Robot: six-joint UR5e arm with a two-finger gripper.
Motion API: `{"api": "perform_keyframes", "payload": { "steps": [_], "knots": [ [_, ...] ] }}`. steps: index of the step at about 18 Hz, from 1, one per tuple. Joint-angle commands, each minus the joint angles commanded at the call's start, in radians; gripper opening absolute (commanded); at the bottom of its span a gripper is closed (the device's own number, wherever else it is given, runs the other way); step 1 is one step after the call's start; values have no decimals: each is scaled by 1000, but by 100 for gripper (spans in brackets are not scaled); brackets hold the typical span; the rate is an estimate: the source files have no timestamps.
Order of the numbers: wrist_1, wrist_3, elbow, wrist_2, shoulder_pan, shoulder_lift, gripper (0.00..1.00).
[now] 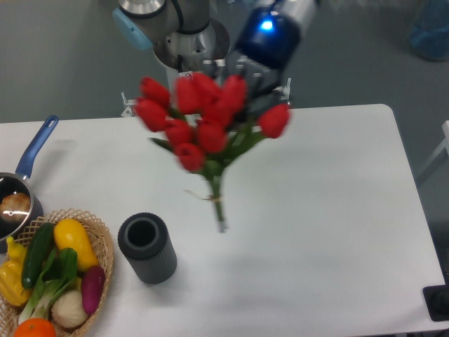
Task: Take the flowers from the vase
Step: 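Carry the tulip bunch away from the vase and hold it aloft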
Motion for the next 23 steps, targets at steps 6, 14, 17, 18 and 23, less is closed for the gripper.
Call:
{"api": "perform_keyframes", "payload": {
  "steps": [6,14,17,18,23],
  "knots": [
    [-11,195,-22,147,58,-69,0],
    [-18,198,-54,397,83,-130,0],
    [-49,198,-51,561,69,-138,0],
    [-57,198,-48,596,62,-146,0],
    [-80,198,-8,702,37,-169,0]
  ]
}}
